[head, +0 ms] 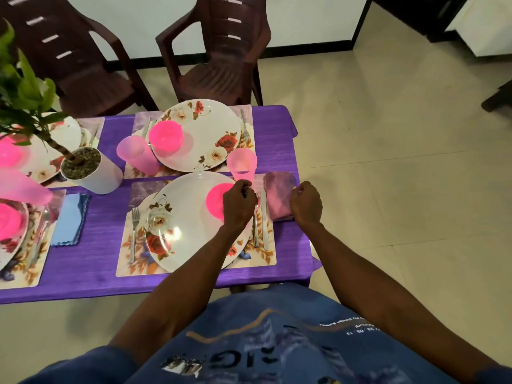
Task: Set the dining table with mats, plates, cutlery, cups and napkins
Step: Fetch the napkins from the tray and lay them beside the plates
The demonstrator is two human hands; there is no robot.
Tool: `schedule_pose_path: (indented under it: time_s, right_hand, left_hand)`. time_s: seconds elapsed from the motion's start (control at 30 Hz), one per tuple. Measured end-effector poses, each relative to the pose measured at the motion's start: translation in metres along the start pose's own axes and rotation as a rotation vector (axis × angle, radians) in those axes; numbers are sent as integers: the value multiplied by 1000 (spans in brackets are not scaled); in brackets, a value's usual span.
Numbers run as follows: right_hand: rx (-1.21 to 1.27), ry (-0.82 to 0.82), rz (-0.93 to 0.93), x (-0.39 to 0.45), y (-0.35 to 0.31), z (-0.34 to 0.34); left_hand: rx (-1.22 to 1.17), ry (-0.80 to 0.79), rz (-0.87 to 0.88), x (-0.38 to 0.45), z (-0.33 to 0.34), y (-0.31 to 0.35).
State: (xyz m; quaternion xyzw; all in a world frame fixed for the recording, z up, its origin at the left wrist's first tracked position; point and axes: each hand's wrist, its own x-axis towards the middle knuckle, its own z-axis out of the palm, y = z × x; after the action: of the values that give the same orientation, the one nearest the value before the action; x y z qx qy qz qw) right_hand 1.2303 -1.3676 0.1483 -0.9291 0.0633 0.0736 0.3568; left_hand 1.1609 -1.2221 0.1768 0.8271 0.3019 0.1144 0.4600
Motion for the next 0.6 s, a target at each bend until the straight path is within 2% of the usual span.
schedule_pose_path:
  time_s: [0.1, 0.23, 0.37, 0.47, 0.6]
  right_hand:
    - [-58, 20, -193, -13, -10, 9]
    - [-73, 13, -414, -37, -27, 30]
    - [-40, -43, -559, -73, -49, 55]
    - [-21, -128, -744, -105, -73, 82]
    - [-33, -243, -894, -147, -107, 120]
  left_hand:
    - [78, -50, 159, -12, 0, -11]
    - [127, 34, 287, -30, -12, -28]
    - [209, 169, 233, -38, -43, -63]
    - [190, 293, 123, -47, -75, -91]
    - [186, 457, -35, -62, -117, -136]
